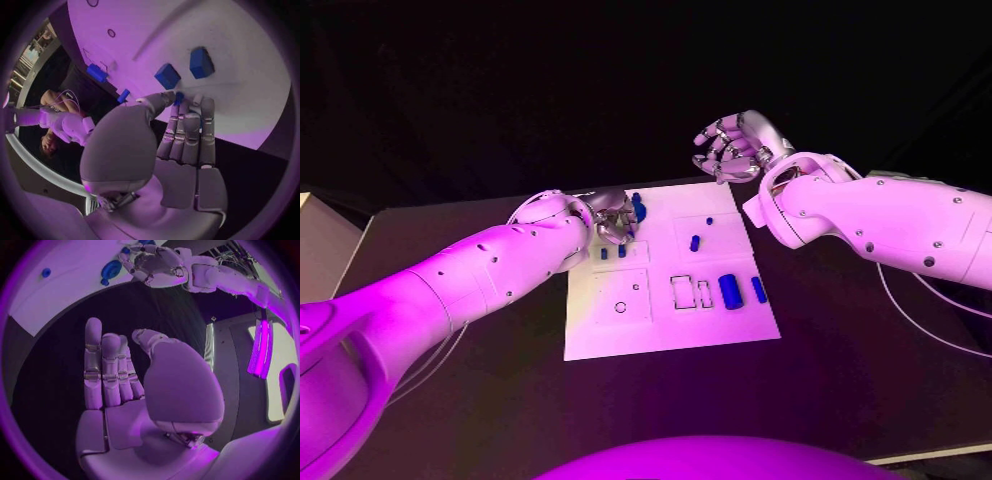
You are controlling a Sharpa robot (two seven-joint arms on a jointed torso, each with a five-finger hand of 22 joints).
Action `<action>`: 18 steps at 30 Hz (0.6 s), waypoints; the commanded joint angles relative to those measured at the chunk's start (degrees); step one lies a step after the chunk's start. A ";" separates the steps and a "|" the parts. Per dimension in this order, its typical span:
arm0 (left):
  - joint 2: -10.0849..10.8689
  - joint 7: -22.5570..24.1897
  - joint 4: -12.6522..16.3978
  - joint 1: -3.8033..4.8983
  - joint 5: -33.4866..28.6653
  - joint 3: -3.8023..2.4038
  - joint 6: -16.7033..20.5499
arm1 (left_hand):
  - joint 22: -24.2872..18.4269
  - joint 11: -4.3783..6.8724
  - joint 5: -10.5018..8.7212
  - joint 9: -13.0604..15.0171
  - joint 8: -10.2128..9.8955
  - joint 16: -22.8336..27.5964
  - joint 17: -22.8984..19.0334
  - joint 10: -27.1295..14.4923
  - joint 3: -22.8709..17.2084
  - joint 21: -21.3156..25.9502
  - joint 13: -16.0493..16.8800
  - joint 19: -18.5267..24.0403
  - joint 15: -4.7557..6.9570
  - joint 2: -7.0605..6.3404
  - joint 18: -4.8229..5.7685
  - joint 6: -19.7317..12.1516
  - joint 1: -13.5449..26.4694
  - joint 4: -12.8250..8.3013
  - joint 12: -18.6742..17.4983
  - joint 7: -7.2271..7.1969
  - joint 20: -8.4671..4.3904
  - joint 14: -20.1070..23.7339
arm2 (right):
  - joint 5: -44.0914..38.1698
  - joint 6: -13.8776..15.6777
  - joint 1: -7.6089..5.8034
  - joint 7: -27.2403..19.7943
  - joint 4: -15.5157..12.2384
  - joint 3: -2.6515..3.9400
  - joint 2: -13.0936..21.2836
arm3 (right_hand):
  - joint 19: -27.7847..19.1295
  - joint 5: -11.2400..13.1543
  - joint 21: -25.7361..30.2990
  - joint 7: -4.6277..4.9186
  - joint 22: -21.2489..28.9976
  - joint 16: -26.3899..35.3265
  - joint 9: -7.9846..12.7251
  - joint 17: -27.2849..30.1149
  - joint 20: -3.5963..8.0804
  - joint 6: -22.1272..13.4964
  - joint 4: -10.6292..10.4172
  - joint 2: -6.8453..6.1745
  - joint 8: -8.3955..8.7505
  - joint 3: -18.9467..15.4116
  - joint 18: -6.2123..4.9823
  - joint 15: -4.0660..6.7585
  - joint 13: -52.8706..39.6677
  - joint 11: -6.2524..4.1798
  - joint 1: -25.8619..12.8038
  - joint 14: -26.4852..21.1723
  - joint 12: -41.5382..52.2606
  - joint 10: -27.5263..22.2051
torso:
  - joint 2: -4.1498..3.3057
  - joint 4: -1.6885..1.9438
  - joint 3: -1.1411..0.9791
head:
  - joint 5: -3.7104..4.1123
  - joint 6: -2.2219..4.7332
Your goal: Assemble the parts on the task board
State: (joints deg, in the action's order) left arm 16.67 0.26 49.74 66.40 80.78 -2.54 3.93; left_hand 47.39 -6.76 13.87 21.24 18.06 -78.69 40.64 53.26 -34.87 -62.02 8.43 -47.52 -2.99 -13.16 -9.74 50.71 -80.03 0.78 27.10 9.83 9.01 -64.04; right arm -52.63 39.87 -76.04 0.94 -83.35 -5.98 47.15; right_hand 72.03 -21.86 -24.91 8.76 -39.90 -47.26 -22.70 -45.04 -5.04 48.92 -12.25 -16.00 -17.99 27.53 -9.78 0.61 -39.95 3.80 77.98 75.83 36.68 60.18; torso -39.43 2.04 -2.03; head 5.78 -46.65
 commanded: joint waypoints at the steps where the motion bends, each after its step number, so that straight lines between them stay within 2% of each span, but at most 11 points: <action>1: -0.24 -0.57 -0.39 -0.22 0.30 0.15 -1.98 | 0.07 -0.14 -0.31 -0.07 -0.22 -0.24 0.10 0.38 -0.10 -0.29 -0.06 -0.28 -0.16 0.57 -0.85 0.54 -0.15 -0.33 -0.18 0.05 0.02 -0.40 | 0.07 0.12 -0.02 -0.83 -0.01 0.04 -0.10 | 0.22 -0.19 0.24 0.18 0.08 0.32 -0.09 0.17 -0.04 -0.07 0.40 -0.09 -0.23 0.09 -0.65 0.02 0.07 0.11 -0.65 -0.28 -0.26 -0.34 | 0.03 0.05 0.02 | 0.07 -0.01; 8: -0.46 -0.83 -1.08 -0.30 0.31 0.23 -2.18 | 0.23 -0.11 -0.33 -0.19 -0.41 -0.58 0.45 0.50 -0.19 -0.52 -0.01 -0.34 -0.10 0.84 -0.86 0.60 -0.41 -0.55 -0.15 0.10 -0.07 -0.70 | 0.12 0.09 -0.01 -0.88 0.02 0.04 -0.20 | 0.22 -0.19 0.24 0.18 0.08 0.32 -0.09 0.17 -0.04 -0.07 0.40 -0.09 -0.23 0.09 -0.65 0.02 0.07 0.11 -0.65 -0.28 -0.26 -0.34 | 0.00 -0.03 0.04 | 0.19 -0.04; 13: -0.54 -0.89 -1.44 -0.33 0.42 0.27 -2.06 | 0.90 0.01 -0.36 -0.42 -0.71 -1.21 1.03 0.98 -0.48 -1.42 0.13 -0.61 0.06 1.67 -0.83 1.08 -1.41 -1.41 -0.04 0.08 -0.30 -1.29 | 0.15 0.08 -0.01 -0.90 0.04 0.04 -0.23 | 0.22 -0.19 0.24 0.18 0.08 0.32 -0.09 0.17 -0.04 -0.07 0.40 -0.09 -0.23 0.09 -0.65 0.02 0.07 0.11 -0.65 -0.28 -0.26 -0.34 | 0.00 0.03 0.05 | 0.30 -0.08; 18: -0.63 -0.69 -1.70 -0.34 0.52 0.30 -1.51 | 3.69 0.37 -0.54 -0.60 -0.81 -2.27 2.95 2.39 -0.71 -4.07 0.44 -2.42 0.44 2.82 -0.42 2.54 -2.47 -2.65 0.33 -0.13 -0.70 -3.05 | 0.16 0.08 -0.01 -0.94 0.04 0.04 -0.27 | 0.22 -0.19 0.24 0.18 0.08 0.32 -0.09 0.17 -0.04 -0.07 0.40 -0.09 -0.23 0.09 -0.65 0.02 0.07 0.11 -0.65 -0.28 -0.26 -0.34 | 0.04 0.05 0.05 | 0.34 -0.12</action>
State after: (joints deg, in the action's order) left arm 16.02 0.35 48.41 66.45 80.74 -2.51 3.87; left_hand 50.95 -6.37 13.53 20.70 17.39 -80.76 43.50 55.37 -35.60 -65.97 8.79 -49.71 -2.53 -10.76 -9.74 53.12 -82.43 -1.71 27.24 9.67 8.27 -66.90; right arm -52.52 39.87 -76.04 0.80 -83.31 -5.98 46.93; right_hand 72.03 -21.86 -24.91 8.67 -39.91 -47.26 -22.70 -44.93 -5.04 48.83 -12.25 -15.99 -17.98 27.53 -9.77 0.61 -39.96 3.81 77.98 75.84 36.69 60.19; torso -39.41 2.06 -1.99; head 6.09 -46.75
